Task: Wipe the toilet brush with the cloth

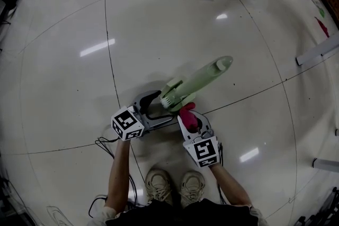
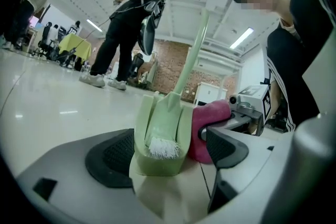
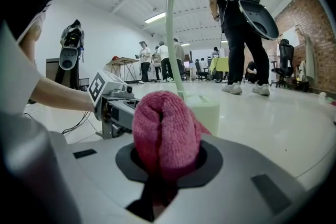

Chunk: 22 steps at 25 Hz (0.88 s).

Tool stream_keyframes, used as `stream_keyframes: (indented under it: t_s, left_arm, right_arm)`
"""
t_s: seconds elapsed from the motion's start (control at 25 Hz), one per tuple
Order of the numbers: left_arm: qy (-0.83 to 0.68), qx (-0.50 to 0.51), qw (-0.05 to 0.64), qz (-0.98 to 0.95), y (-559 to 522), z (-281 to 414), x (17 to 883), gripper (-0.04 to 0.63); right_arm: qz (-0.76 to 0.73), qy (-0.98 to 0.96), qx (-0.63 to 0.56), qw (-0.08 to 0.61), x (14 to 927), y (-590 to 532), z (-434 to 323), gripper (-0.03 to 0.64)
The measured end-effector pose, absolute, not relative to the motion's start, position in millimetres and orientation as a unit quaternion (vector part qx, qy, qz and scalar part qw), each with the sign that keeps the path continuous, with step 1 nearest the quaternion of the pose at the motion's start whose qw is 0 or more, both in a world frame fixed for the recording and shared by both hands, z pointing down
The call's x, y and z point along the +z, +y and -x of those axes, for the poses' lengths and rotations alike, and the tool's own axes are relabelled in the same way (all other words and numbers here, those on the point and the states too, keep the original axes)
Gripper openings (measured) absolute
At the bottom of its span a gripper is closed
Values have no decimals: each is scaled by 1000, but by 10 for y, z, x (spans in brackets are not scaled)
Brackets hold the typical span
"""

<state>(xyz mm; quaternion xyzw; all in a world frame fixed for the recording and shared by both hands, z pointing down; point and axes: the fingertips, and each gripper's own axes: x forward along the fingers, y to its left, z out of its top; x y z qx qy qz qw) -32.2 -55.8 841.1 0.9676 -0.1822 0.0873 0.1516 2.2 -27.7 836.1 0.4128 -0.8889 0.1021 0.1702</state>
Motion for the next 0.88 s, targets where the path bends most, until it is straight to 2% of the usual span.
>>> stream_keyframes:
  t_s: [0.48, 0.64, 0.88]
  left_arm:
    - [-152, 97, 150, -972, -216, 144, 8430, 407]
    - [-186, 66, 151, -969, -339, 238, 8326, 405]
    - [-205, 96, 143, -963, -591, 349, 8438, 407]
  right_arm:
    - [-431, -877, 92, 190, 8410, -329, -160, 69]
    - [-436, -874, 95, 192, 8415, -354, -197, 69]
    - [-436, -874, 94, 191, 8415, -394, -197, 69]
